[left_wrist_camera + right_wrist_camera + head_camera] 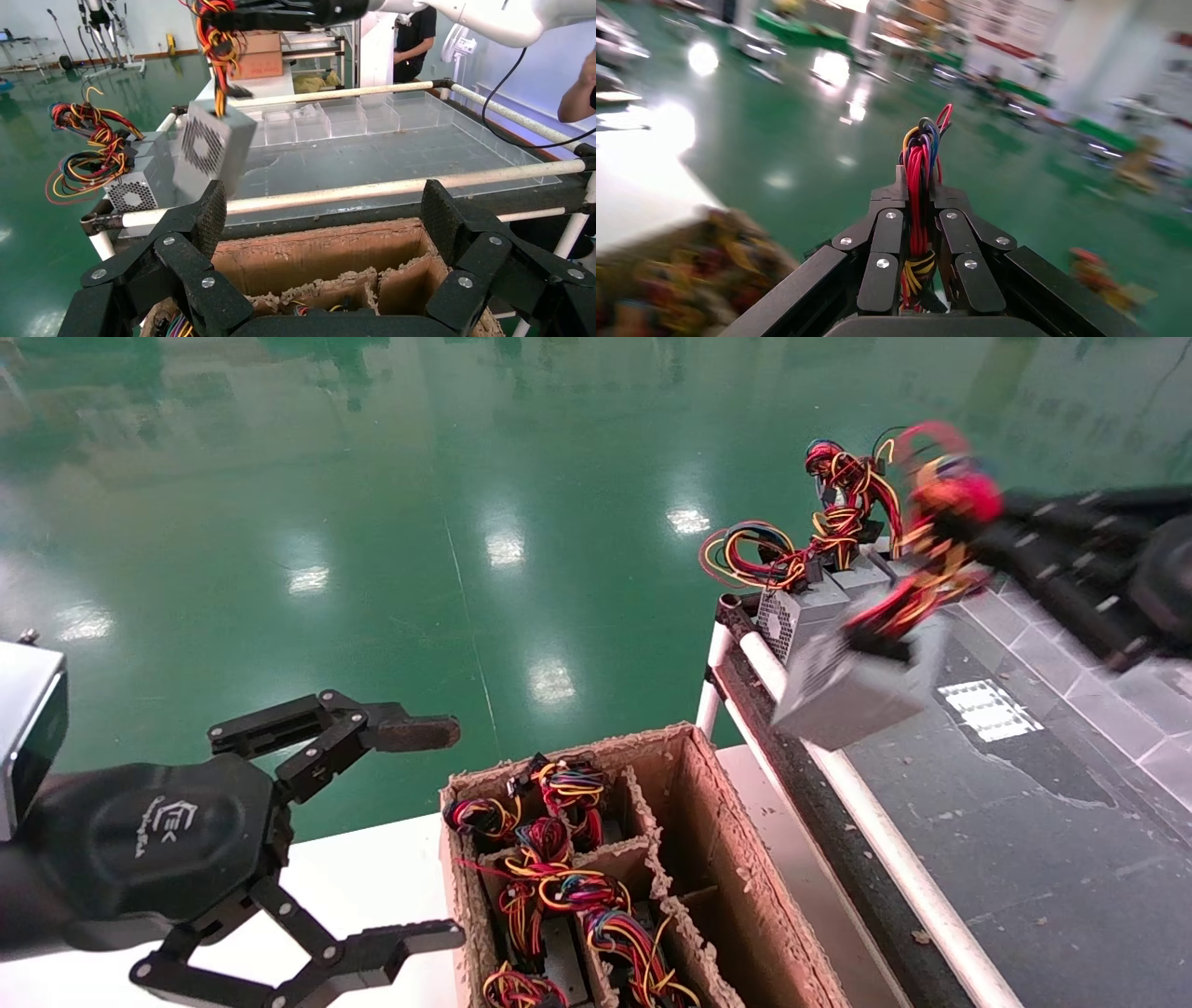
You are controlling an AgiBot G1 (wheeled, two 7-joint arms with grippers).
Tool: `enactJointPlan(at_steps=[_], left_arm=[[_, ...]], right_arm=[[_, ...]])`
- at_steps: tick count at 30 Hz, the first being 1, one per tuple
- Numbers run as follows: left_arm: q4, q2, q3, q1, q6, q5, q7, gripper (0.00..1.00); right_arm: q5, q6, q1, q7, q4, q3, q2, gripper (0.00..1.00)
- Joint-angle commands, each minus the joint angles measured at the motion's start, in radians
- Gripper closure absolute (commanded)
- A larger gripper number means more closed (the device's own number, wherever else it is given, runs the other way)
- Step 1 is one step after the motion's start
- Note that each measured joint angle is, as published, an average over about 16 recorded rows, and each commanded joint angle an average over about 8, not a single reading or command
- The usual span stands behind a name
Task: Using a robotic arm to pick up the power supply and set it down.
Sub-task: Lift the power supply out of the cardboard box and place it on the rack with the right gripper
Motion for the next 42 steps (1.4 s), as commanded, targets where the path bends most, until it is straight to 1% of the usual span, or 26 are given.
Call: enactJointPlan(at_steps=[1, 5, 10, 15, 19, 23, 30, 38, 42], left_arm=[[0.0, 0.0, 0.0, 0.0, 0.0, 0.0, 0.0, 0.0], [0.0, 0.0, 0.0, 0.0, 0.0, 0.0, 0.0, 0.0], [0.0, 0.0, 0.0, 0.0, 0.0, 0.0, 0.0, 0.0], [0.0, 0.0, 0.001, 0.0, 0.0, 0.0, 0.0, 0.0], [0.0, 0.0, 0.001, 0.0, 0.0, -0.001, 0.0, 0.0], [0.0, 0.0, 0.001, 0.0, 0.0, -0.001, 0.001, 0.0], [0.0, -0.001, 0.001, 0.0, -0.001, -0.001, 0.001, 0.0], [0.0, -0.001, 0.002, 0.0, -0.001, -0.001, 0.001, 0.0], [0.0, -0.001, 0.002, 0.0, -0.001, -0.001, 0.001, 0.0]], right_arm=[[-0.024, 0.015, 0.021, -0.028, -0.036, 0.008, 0.014, 1.0], [-0.052, 0.005, 0.035, -0.053, -0.115, 0.011, 0.054, 1.0], [-0.053, -0.038, 0.028, -0.057, -0.199, 0.013, 0.094, 1.0], [-0.049, -0.082, 0.02, -0.056, -0.252, 0.007, 0.105, 1.0], [-0.057, -0.107, 0.028, -0.053, -0.272, -0.003, 0.102, 1.0], [-0.071, -0.129, 0.047, -0.043, -0.278, -0.019, 0.088, 1.0], [-0.093, -0.157, 0.084, -0.031, -0.276, -0.048, 0.04, 1.0], [-0.127, -0.159, 0.121, -0.022, -0.287, -0.079, -0.02, 1.0], [-0.153, -0.142, 0.147, -0.026, -0.287, -0.095, -0.053, 1.0]])
